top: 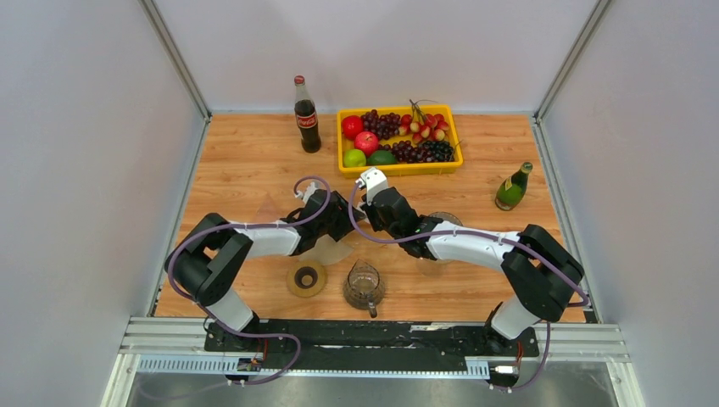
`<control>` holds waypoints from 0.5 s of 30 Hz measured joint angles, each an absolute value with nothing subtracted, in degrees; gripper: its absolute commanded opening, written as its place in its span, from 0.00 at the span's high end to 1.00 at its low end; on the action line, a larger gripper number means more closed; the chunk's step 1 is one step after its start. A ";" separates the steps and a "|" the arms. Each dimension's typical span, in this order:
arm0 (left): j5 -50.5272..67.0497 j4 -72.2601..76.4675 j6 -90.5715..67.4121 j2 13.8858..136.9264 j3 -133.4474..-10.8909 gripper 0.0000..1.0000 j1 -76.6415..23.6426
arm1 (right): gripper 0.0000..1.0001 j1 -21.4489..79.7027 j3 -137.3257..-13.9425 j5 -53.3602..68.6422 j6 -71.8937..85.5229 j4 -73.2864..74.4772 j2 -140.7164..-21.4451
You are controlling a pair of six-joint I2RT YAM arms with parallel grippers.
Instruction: Place the coffee filter in the dripper
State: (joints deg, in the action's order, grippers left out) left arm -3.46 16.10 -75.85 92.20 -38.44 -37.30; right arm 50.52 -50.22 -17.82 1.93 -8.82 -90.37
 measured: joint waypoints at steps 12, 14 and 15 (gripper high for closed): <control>-1.69 19.64 -77.06 97.41 -40.32 0.59 -37.30 | 1.00 50.52 -50.22 -17.21 2.59 -8.80 -90.37; -1.41 20.21 -77.17 98.15 -40.80 0.74 -37.30 | 1.00 50.52 -50.22 -17.15 2.79 -8.78 -90.37; -1.34 20.47 -77.45 98.39 -40.93 0.88 -37.30 | 1.00 50.52 -50.22 -16.97 2.94 -8.75 -90.37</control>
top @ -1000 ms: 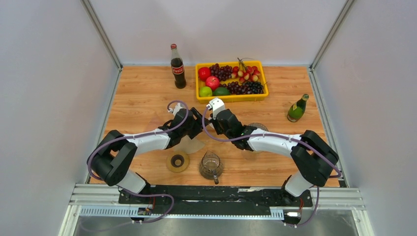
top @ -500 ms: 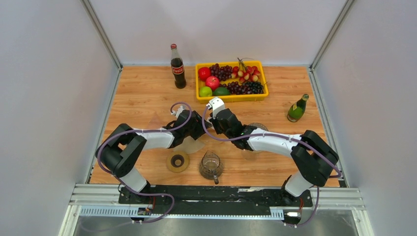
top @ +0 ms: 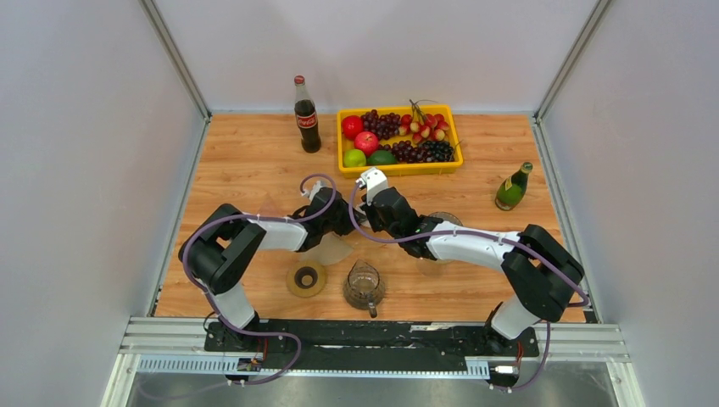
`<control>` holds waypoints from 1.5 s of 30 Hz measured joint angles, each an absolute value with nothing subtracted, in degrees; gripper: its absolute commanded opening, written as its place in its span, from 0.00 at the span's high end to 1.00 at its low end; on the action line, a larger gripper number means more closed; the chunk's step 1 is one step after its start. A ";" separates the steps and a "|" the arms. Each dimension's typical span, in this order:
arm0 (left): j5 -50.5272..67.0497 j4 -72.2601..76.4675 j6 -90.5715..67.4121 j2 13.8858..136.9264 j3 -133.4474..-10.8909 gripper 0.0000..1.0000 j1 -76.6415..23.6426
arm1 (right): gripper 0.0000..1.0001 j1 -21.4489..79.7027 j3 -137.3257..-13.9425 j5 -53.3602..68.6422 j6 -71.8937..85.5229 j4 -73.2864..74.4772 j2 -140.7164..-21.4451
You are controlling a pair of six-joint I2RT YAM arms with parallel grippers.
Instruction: Place the coffee filter in the dripper
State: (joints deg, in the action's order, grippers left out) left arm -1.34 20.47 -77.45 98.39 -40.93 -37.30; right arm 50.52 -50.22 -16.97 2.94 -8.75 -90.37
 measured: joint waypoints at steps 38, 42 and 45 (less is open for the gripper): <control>-26.39 -32.45 -39.86 80.03 -68.07 1.00 -48.21 | 0.22 50.52 -46.81 -5.85 19.33 -7.38 -69.84; -25.52 -33.34 -39.75 80.77 -68.07 1.00 -48.27 | 0.22 50.54 -46.81 -5.45 21.71 -7.44 -71.18; -25.04 -33.21 -39.83 80.75 -68.07 1.00 -48.27 | 0.23 50.54 -46.81 -5.54 23.11 -7.55 -72.12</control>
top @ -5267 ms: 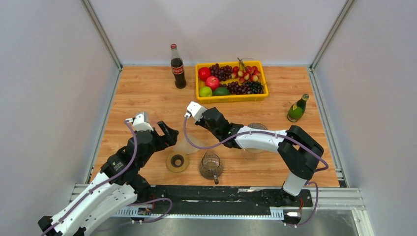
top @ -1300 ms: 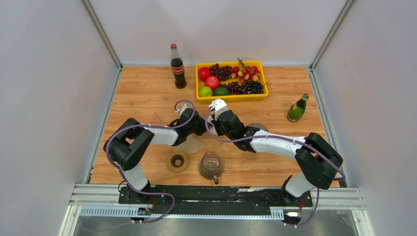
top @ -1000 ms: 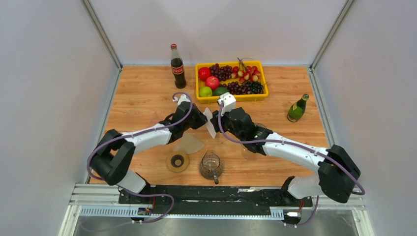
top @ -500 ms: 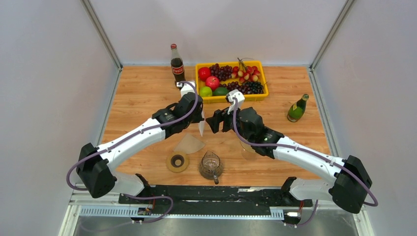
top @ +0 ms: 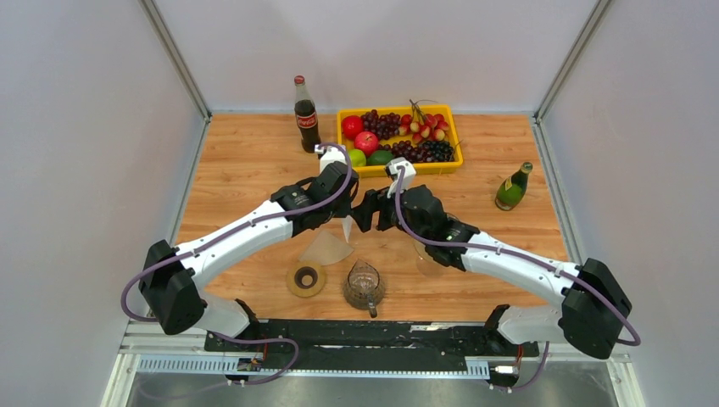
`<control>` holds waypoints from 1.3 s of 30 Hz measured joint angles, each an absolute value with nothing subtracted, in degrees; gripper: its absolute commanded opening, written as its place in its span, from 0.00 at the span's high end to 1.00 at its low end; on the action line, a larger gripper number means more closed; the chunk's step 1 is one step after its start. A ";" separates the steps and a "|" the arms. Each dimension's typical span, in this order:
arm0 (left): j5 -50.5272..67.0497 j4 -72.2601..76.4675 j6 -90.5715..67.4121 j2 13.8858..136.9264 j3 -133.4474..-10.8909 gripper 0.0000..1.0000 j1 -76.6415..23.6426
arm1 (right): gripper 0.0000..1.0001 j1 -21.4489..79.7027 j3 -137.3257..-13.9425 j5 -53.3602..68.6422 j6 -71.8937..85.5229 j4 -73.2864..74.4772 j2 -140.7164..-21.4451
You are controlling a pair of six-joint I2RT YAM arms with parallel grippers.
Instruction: Place the coffee filter in the dripper
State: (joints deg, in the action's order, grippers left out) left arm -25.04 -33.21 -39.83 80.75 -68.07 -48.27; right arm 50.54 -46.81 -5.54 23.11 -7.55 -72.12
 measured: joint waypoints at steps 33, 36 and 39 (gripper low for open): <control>-24.60 -31.94 -40.88 79.81 -67.99 1.00 -50.63 | 0.39 50.54 -53.25 -17.23 32.34 -2.94 -83.92; -24.82 -31.86 -41.15 79.81 -67.99 1.00 -50.65 | 0.41 50.57 -53.34 -17.19 32.62 -2.37 -84.99; -24.95 -31.27 -41.25 79.81 -67.99 1.00 -50.65 | 0.45 50.61 -53.34 -16.93 32.93 -1.96 -85.54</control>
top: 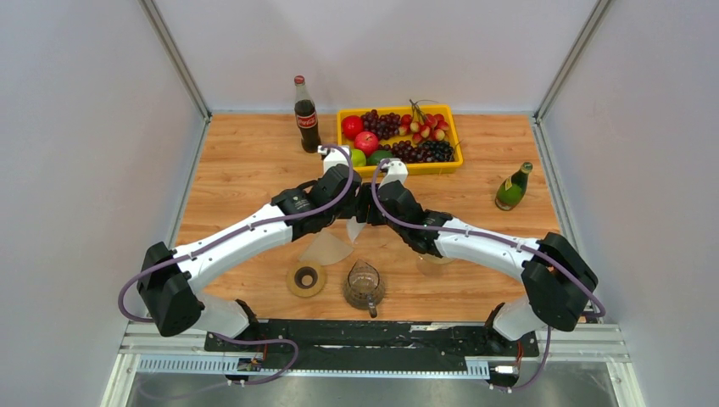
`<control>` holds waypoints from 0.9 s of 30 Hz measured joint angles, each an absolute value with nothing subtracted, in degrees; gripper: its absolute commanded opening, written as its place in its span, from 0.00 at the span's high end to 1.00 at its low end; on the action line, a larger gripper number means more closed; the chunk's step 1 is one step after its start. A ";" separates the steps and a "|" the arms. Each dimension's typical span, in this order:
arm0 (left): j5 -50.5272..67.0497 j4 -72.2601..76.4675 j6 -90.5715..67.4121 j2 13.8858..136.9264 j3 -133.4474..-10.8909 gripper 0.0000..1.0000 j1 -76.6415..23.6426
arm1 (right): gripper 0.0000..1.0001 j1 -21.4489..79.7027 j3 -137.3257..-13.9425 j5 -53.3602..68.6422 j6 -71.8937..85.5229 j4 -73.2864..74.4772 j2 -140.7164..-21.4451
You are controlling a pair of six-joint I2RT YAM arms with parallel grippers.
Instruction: Place the coffee filter in the dripper
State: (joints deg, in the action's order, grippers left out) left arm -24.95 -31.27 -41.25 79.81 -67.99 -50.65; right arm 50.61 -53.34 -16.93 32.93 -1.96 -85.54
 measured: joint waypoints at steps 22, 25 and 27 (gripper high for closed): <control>-29.23 -31.57 -38.89 71.94 -62.92 1.00 -50.68 | 0.87 50.94 -53.28 -14.41 26.37 1.34 -81.12; -28.97 -31.46 -38.17 71.72 -62.65 1.00 -50.85 | 0.91 50.94 -53.28 -13.78 24.45 2.24 -79.40; -28.67 -31.44 -37.67 71.66 -62.52 1.00 -50.92 | 0.92 50.96 -53.28 -13.52 23.27 2.92 -78.70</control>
